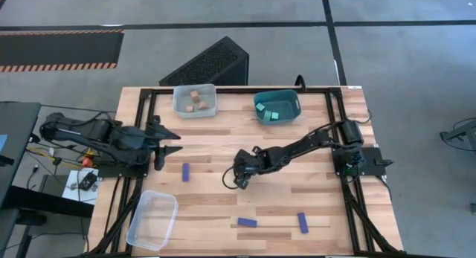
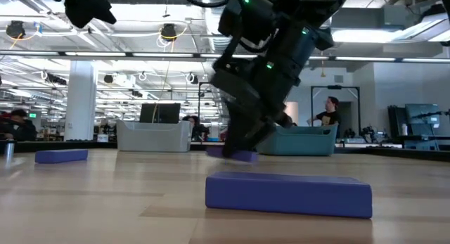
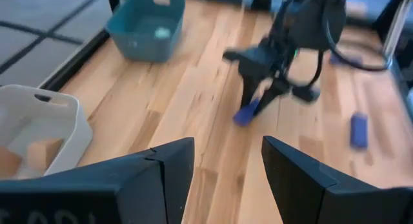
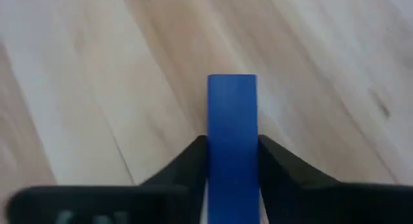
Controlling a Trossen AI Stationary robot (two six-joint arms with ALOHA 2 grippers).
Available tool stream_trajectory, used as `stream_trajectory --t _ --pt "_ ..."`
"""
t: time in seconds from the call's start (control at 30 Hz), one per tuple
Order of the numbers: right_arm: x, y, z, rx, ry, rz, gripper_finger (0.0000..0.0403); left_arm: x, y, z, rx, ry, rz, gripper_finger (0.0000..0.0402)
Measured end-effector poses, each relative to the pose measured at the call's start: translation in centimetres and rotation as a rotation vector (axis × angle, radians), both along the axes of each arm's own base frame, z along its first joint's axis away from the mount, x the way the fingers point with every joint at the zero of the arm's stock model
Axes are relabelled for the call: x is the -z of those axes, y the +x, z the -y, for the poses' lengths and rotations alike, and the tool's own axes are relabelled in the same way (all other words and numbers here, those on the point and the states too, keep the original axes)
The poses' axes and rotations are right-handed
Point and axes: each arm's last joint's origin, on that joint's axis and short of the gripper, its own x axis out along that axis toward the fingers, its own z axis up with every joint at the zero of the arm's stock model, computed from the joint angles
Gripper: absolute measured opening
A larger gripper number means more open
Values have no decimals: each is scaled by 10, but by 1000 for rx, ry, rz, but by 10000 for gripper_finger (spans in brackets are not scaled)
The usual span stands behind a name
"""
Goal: Sort & place blocks by color
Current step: Put the top left violet block into the transparent bin
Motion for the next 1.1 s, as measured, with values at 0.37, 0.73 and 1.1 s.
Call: stream_trajectory --t 0.37,0.73,1.1 --pt "-47 23 -8 59 35 215 78 52 -1 -4 -43 -296 248 171" --pt "-132 51 -13 -166 -409 316 78 69 5 -14 -195 -620 273 171" --pt "-167 58 -9 -314 -628 334 78 63 15 -26 -229 -795 354 187"
